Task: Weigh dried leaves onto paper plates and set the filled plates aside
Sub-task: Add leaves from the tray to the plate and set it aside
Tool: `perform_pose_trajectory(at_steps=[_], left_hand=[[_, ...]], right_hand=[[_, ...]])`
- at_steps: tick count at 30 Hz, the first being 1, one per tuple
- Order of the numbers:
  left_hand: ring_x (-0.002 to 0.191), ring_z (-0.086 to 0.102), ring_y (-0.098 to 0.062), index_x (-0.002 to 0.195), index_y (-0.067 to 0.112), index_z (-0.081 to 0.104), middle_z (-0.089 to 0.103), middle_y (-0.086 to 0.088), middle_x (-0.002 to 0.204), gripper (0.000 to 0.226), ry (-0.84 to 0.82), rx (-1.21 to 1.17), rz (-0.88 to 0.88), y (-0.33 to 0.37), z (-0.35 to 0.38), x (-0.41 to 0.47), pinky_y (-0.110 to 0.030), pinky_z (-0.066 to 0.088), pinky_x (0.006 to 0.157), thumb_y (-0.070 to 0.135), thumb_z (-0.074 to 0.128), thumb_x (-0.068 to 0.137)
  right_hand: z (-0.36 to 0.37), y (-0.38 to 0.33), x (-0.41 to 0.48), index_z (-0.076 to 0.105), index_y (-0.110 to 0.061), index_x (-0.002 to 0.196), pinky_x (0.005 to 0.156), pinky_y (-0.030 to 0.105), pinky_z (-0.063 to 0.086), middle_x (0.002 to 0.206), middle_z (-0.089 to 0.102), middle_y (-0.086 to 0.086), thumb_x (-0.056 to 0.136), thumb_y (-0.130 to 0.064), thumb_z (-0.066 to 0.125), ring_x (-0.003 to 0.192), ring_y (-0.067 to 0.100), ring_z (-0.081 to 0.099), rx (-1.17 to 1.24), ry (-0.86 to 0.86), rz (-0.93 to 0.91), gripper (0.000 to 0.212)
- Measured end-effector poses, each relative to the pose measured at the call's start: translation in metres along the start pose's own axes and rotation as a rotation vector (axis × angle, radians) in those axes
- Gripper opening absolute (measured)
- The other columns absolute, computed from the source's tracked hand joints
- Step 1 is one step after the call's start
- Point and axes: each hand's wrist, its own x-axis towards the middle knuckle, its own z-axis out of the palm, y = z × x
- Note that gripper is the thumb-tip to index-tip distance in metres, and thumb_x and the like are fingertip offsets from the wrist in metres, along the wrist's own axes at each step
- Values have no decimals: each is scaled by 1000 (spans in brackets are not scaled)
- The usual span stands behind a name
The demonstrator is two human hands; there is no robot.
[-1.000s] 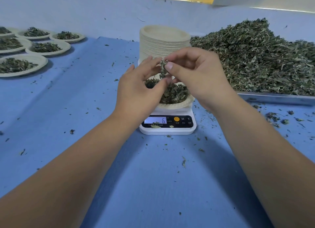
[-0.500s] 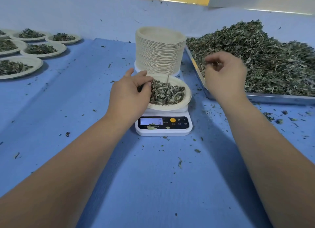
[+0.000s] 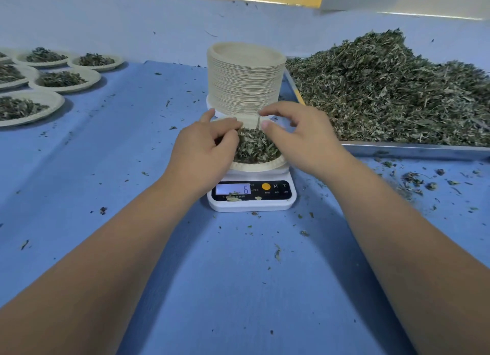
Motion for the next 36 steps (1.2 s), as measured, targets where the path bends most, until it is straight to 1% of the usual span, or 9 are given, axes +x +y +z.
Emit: perform_pose_trajectory(at_steps=[4, 8, 14, 19, 24, 26, 29, 33, 36], left_hand=[[150, 31, -1, 132, 34, 69, 53, 12, 151, 48, 22, -57, 32, 3, -6, -2, -31, 23, 126, 35, 46, 90], [152, 26, -3, 119, 34, 76, 59, 5, 147, 43, -67, 31, 40, 2, -4, -5, -26, 23, 123, 30, 46, 89], [153, 17, 0, 127, 33, 71, 43, 12, 160, 41, 76, -63, -24, 3, -7, 0, -19, 13, 119, 20, 46, 97], [156, 4, -2, 108, 43, 78, 28, 13, 167, 35, -28, 45, -16, 2, -6, -1, -21, 11, 118, 20, 55, 93], [149, 17, 9, 126, 42, 70, 27, 16, 166, 42, 107, -163, -56, 1, -13, 4, -18, 14, 114, 27, 49, 92], [142, 25, 12, 133, 40, 66, 31, 15, 166, 44, 118, -251, -118, -2, -13, 7, -22, 19, 117, 24, 47, 97], [142, 33, 5, 145, 40, 55, 38, 16, 161, 48, 101, -262, -226, -6, -8, 12, -27, 24, 116, 29, 45, 100], [127, 33, 7, 152, 40, 45, 40, 19, 159, 49, 67, -324, -290, -11, -5, 15, -26, 24, 106, 38, 42, 103], [136, 35, 2, 153, 37, 45, 39, 16, 160, 52, 64, -351, -330, -14, -5, 14, -32, 26, 119, 42, 44, 101]], right_hand=[[7, -9, -6, 69, -32, 124, 99, 15, 40, 131, 65, -14, 101, -39, 55, 118, -3, 55, -29, -145, -146, 28], [8, -9, -7, 75, -25, 102, 66, 29, 42, 79, 69, -7, 103, -37, 50, 76, 5, 59, -141, -189, -181, 27], [-7, 4, -10, 72, -29, 118, 98, 27, 48, 119, 71, -9, 99, -36, 57, 108, 2, 61, -56, 29, -82, 26], [-6, 8, -16, 76, -27, 116, 118, 30, 33, 143, 58, -1, 97, -25, 64, 141, 9, 43, -78, -126, -86, 22], [-8, 9, -15, 71, -26, 123, 110, 16, 35, 136, 62, -11, 98, -29, 62, 129, 0, 51, 29, 84, -23, 27], [-7, 14, -16, 69, -32, 123, 92, 8, 37, 117, 65, -23, 99, -36, 59, 109, -2, 57, 35, 91, 62, 27], [-3, 19, -17, 68, -36, 119, 74, 15, 47, 92, 68, -19, 99, -40, 56, 79, 5, 62, 17, 65, 120, 23], [-2, 20, -15, 68, -29, 123, 101, 30, 48, 117, 70, -9, 100, -36, 56, 112, 6, 62, 39, 40, 161, 27], [-2, 21, -15, 69, -27, 121, 93, 13, 44, 114, 71, -11, 99, -34, 57, 106, 0, 62, 46, 60, 194, 26]])
